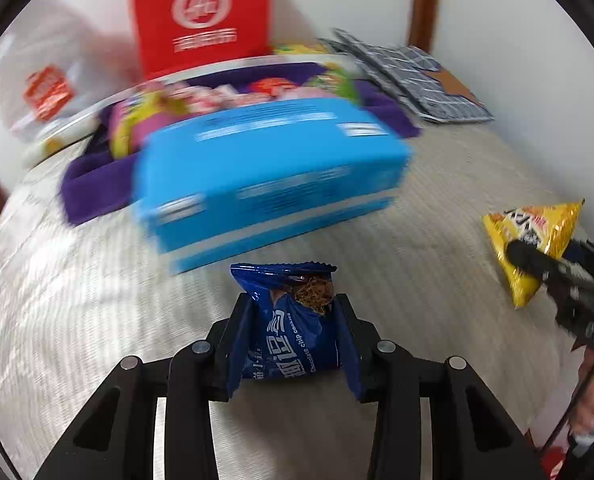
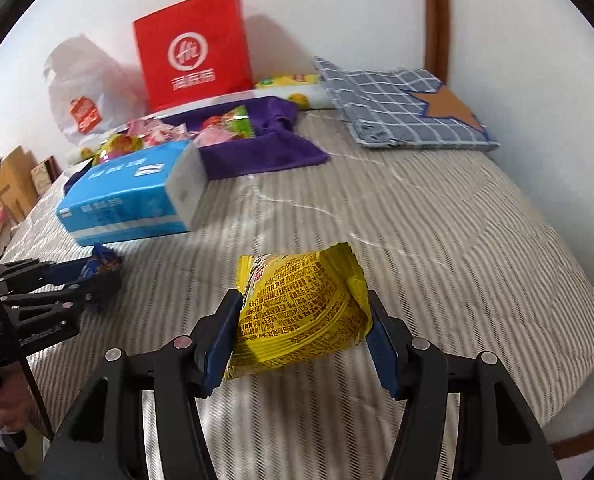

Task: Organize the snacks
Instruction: 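Lift both packets and carry them toward the purple towel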

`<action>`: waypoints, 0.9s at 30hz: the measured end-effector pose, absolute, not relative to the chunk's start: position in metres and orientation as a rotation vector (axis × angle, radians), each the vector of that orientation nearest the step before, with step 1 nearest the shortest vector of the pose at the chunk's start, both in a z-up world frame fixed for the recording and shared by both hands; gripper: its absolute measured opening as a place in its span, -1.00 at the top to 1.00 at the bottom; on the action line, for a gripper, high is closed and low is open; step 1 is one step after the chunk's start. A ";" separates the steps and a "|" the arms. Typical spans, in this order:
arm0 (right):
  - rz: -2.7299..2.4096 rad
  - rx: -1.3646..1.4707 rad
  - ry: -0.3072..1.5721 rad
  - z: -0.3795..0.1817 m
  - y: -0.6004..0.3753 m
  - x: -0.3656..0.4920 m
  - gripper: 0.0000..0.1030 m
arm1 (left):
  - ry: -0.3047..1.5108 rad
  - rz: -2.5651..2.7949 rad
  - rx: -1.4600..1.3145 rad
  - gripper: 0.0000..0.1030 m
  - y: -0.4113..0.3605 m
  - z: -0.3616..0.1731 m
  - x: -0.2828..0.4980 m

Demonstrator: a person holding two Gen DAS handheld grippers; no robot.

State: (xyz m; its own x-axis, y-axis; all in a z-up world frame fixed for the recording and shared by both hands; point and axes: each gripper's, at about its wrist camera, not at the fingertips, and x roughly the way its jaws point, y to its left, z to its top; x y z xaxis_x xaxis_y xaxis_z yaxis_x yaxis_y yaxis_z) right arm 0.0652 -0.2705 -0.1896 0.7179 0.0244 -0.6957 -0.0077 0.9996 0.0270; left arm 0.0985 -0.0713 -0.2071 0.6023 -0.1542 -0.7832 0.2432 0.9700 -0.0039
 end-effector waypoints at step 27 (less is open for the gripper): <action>0.081 0.031 0.872 -0.205 -0.253 0.161 -0.25 | 0.870 0.000 -0.026 0.17 0.048 -0.208 0.127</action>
